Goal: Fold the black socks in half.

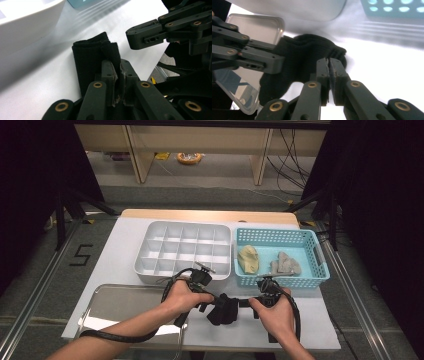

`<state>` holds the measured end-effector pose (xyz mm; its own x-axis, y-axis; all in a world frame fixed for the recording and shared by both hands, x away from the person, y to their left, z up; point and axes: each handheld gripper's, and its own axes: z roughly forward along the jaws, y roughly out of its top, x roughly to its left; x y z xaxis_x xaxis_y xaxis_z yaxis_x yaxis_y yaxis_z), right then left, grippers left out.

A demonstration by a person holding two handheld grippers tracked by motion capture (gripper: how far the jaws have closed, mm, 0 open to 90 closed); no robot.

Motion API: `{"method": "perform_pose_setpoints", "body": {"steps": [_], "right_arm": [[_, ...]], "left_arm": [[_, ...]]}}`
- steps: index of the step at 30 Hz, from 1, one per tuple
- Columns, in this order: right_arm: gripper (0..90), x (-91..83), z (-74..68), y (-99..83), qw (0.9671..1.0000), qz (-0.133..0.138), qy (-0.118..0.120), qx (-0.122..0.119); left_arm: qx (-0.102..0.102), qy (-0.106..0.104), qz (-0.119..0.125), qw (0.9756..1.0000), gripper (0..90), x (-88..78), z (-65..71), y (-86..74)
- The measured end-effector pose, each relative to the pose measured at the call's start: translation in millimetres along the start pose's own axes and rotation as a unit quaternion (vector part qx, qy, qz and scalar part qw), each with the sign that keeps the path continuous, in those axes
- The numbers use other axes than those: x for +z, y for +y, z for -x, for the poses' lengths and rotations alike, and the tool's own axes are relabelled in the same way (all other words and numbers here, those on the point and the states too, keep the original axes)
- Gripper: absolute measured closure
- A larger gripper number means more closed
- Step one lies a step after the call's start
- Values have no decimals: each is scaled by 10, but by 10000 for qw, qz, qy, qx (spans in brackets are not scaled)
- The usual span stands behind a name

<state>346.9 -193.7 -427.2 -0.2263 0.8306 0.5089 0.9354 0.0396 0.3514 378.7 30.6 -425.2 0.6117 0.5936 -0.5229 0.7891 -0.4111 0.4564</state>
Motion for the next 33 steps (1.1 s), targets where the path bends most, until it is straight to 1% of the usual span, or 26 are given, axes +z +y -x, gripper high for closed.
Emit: {"method": "perform_pose_setpoints", "body": {"steps": [1,3,7,8,9,10,11,12,13,14,15,16,17,18,19,20,22,23,24,25,27,28,29,30,31,33], "right_arm": [[858,11,0,-7,10000,21,2,49],[856,55,50,-8,10000,-54,-23,-47],[860,169,90,3,9998,-142,-142,45],[862,196,98,5,9996,-137,-230,24],[863,223,115,11,9996,-240,-161,9],[865,253,120,11,9997,-170,-186,-71],[867,266,93,10,9993,-273,-198,151],[869,285,123,12,9995,-234,-223,-58],[870,305,130,10,9991,-179,-351,-148],[870,302,104,9,9992,-269,-309,-14],[870,312,110,9,9993,-270,-235,-99],[870,316,91,8,9991,-305,-281,-31],[870,319,85,5,9991,-274,-304,-77],[870,339,107,2,9991,-148,-273,-278],[870,337,90,2,9994,-197,-217,-200],[869,325,65,3,9991,-316,-287,-14],[865,327,59,7,9991,-304,-283,19],[857,314,76,8,9988,-283,-387,-76],[847,297,49,10,9995,-246,-135,172],[840,264,88,24,9996,-227,-140,-14],[832,168,77,54,10000,-25,-86,22],[823,125,43,69,9999,56,-57,147],[816,98,53,83,9999,147,-28,7],[813,63,21,99,9998,176,-16,40],[808,44,7,122,9997,235,52,-34],[792,26,-24,153,9996,253,130,-30]], "left_arm": [[9,-26,8,10000,831,9,-4,3],[-32,-6,8,10000,830,22,7,5],[-63,-21,49,10000,830,39,7,7],[-64,-2,57,10000,830,43,5,8],[-71,-2,59,10000,830,45,4,9],[-75,-6,68,9999,830,48,0,11],[-77,4,66,9999,829,50,-1,13],[-91,7,91,9999,829,57,-1,15],[18,26,0,10000,829,51,-19,20],[36,23,-23,10000,829,58,-23,22],[30,10,1,10000,829,69,-20,23],[31,47,-1,10000,829,72,-14,24],[29,49,2,10000,829,78,-10,27],[43,58,-1,10000,829,84,-6,30],[46,57,4,10000,829,90,-2,31],[58,75,17,10000,829,100,0,31],[75,102,31,9999,829,122,8,33],[97,121,11,9999,829,129,12,32],[100,117,14,9999,829,137,14,28],[102,126,23,9999,828,151,21,24],[146,178,-21,9997,828,171,24,19],[164,169,4,9997,827,187,23,16],[156,188,-21,9997,827,197,28,17],[182,197,-11,9996,826,213,31,16],[200,200,-12,9996,826,225,35,15],[207,224,-36,9995,825,235,44,15]]}}
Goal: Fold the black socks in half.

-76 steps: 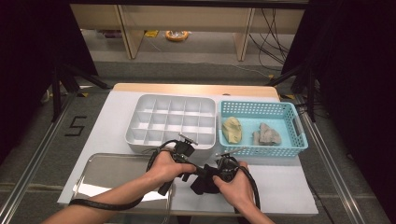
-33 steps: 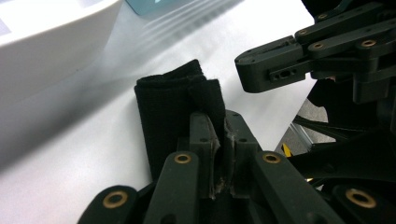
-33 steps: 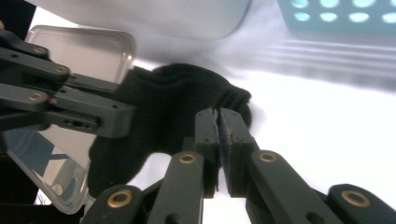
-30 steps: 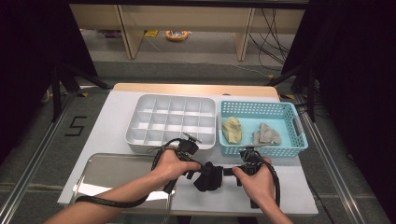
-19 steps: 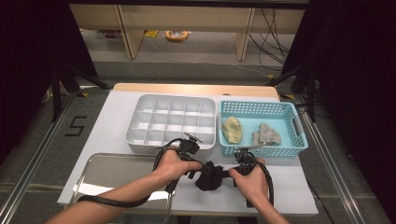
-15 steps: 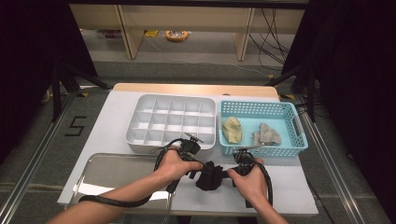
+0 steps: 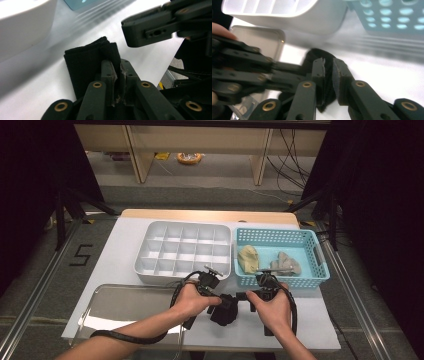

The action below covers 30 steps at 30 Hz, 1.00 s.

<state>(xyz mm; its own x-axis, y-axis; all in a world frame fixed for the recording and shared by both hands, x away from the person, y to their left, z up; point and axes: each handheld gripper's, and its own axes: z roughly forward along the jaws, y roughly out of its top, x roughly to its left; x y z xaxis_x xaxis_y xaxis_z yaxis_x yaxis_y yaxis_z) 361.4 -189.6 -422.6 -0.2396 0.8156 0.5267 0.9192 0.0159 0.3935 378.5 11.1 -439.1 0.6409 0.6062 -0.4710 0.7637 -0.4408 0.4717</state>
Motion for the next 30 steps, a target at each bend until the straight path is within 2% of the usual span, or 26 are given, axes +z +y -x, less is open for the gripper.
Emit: {"method": "perform_pose_setpoints", "body": {"steps": [2,3,4,5,6,8,9,11,14,15,16,17,19,20,21,23,25,27,28,29,30], "right_arm": [[779,1,-34,25,9998,-7,114,149],[774,7,-36,38,9999,-7,106,84],[764,21,-57,46,9998,-35,136,164],[752,37,-57,52,9999,-5,88,126],[743,46,-60,55,9998,-31,154,88],[736,61,-81,66,9997,-49,194,137],[735,64,-81,74,9998,-12,168,73],[733,62,-104,94,9997,-22,176,154],[731,62,-121,128,9998,-4,160,148],[731,61,-148,133,9995,-38,191,268],[729,71,-144,142,9999,-34,62,136],[729,84,-130,146,9999,-75,75,40],[730,112,-139,143,9997,-156,69,151],[734,129,-149,137,9995,-175,47,260],[747,146,-137,133,9996,-211,46,178],[795,164,-142,125,9996,-209,29,187],[835,163,-152,127,9997,-237,22,20],[872,169,-158,135,9996,-272,31,11],[886,165,-141,144,9997,-254,-5,-74],[891,168,-120,151,9997,-167,9,-194],[894,152,-137,154,9997,-228,-16,-41]], "left_arm": [[-7,-8,50,10000,824,12,2,-3],[-2,-1,47,10000,824,11,-1,-3],[2,2,50,10000,824,11,-4,-2],[3,19,52,10000,824,7,-7,0],[-33,-25,90,10000,824,2,-16,2],[-26,37,126,9999,825,-15,-23,3],[16,47,159,9999,825,-17,-37,1],[-104,39,184,9998,825,-20,-30,-6],[-57,51,154,9999,824,-15,-26,-6],[-43,34,178,9998,824,-5,-22,-9],[-22,39,161,9999,824,-1,-20,-10],[-10,39,182,9998,823,6,-18,-13],[61,89,164,9998,822,4,-20,-8],[-12,64,181,9998,822,12,-14,-13],[-130,49,273,9995,821,26,1,-14],[-151,63,240,9996,820,32,0,-13],[-149,64,247,9996,818,33,1,-15],[-136,11,312,9994,808,32,-7,-17],[22,43,231,9997,798,4,-30,-16],[-206,-14,367,9991,780,2,2,-22],[-24,-46,301,9995,759,-38,-19,-23]]}}
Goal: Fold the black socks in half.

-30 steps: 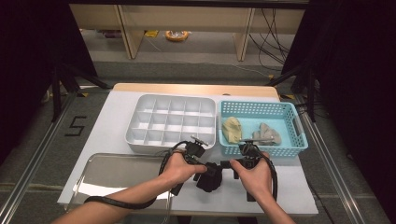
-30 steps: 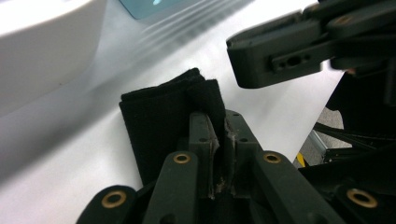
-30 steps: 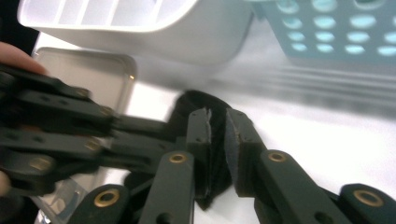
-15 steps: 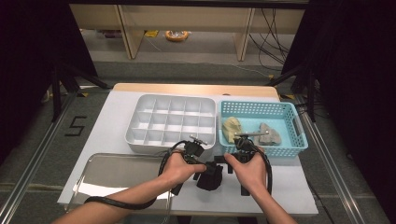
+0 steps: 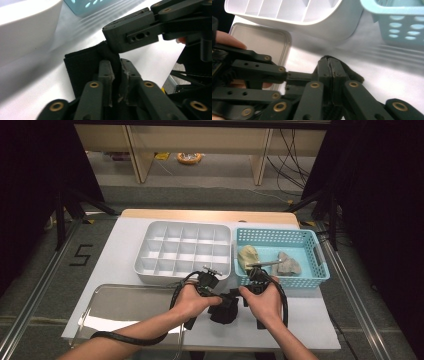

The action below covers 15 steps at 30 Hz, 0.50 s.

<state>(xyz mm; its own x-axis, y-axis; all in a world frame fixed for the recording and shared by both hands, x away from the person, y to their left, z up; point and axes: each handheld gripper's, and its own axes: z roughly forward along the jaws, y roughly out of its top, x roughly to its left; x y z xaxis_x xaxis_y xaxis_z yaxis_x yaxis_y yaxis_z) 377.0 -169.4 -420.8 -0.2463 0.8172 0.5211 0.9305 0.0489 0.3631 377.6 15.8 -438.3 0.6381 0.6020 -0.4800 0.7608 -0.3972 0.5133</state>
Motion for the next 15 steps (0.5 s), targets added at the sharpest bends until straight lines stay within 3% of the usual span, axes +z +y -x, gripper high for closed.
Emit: {"method": "perform_pose_setpoints", "body": {"steps": [2,4,5,7,8,10,11,15], "right_arm": [[897,-8,-7,5,10000,-11,7,83],[898,-6,-6,-1,9999,-23,23,124],[899,3,26,4,10000,-26,-13,-41],[900,17,34,3,10000,-38,-45,-15],[900,14,-2,-4,9997,-58,10,239],[900,9,-1,-3,9996,-39,-78,262],[900,0,36,1,10000,-13,-3,27],[900,-54,0,33,10000,81,-9,-16]], "left_arm": [[-60,-34,189,9998,752,-47,26,-11],[43,-47,151,9999,761,-118,31,-24],[-14,-84,181,9998,760,-133,45,-36],[14,-142,132,9998,750,-169,46,-61],[-19,-160,154,9998,743,-182,48,-80],[-88,-183,89,9998,739,-204,50,-114],[-115,-239,104,9996,739,-203,42,-130],[-126,-277,22,9995,733,-191,49,-161]]}}
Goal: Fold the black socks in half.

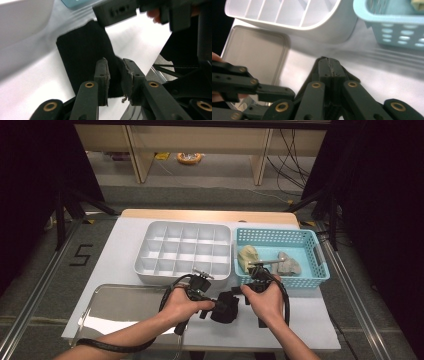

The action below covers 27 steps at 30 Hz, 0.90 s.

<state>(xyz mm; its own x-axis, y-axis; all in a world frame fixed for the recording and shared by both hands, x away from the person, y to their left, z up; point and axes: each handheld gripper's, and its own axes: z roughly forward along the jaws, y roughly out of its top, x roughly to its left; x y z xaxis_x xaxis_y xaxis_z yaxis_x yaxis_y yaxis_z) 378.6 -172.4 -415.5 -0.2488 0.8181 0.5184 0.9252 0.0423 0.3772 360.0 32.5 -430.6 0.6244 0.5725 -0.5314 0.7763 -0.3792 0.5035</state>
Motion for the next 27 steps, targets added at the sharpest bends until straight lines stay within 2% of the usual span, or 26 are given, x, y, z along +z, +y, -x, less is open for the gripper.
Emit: {"method": "perform_pose_setpoints", "body": {"steps": [2,3,4,5,6,7,9,10,12,13,14,15,16,17,18,19,20,21,24,25,26,27], "right_arm": [[900,-9,-9,11,10000,38,-5,-35],[900,-6,-10,16,10000,33,-39,-50],[900,9,-21,13,9999,16,-79,65],[900,27,18,15,9999,-8,-96,-83],[900,41,36,7,9998,-33,-160,-85],[900,54,45,-2,9997,-47,-221,-46],[900,80,75,-22,9995,-73,-296,-52],[900,97,119,-36,9989,-57,-413,-206],[900,113,141,-56,9987,-117,-460,-203],[900,124,162,-60,9979,-50,-565,-303],[900,120,163,-64,9978,-67,-591,-285],[895,107,142,-63,9987,-131,-475,-119],[889,105,149,-59,9987,-54,-471,-208],[881,84,120,-57,9987,-78,-499,-94],[873,53,134,-51,9973,66,-620,-396],[865,30,127,-52,9960,228,-618,-597],[861,12,114,-54,9949,291,-669,-691],[862,-20,56,-62,9962,320,-615,-532],[875,-30,19,-86,9963,258,-474,-670],[878,-3,-1,-106,9970,187,-447,-605],[880,19,21,-108,9963,139,-450,-720],[881,64,13,-127,9975,-34,-416,-567]], "left_arm": [[-20,-48,32,10000,733,26,-4,-4],[1,1,0,10000,732,45,-7,-4],[16,-7,-21,10000,730,69,-11,-7],[15,19,-28,10000,730,94,-12,-14],[50,-27,-29,10000,730,121,-26,-19],[36,31,-60,10000,730,141,-20,-24],[17,8,-45,10000,731,192,-19,-35],[56,6,-92,9999,732,207,-19,-34],[114,23,-108,9999,735,226,-10,-31],[143,54,-130,9998,739,231,-3,-26],[278,71,-225,9993,741,228,-10,-19],[328,86,-257,9991,744,229,-9,-15],[223,95,-145,9996,746,249,17,-17],[250,82,-154,9995,747,256,23,-14],[256,109,-158,9995,747,260,30,-13],[281,91,-169,9994,748,266,28,-14],[410,139,-312,9986,748,258,16,-13],[232,110,-180,9995,749,284,39,-23],[274,130,-228,9993,752,296,30,-25],[294,103,-208,9993,752,303,25,-26],[304,127,-208,9992,751,302,23,-24],[263,118,-197,9994,751,301,30,-26]]}}
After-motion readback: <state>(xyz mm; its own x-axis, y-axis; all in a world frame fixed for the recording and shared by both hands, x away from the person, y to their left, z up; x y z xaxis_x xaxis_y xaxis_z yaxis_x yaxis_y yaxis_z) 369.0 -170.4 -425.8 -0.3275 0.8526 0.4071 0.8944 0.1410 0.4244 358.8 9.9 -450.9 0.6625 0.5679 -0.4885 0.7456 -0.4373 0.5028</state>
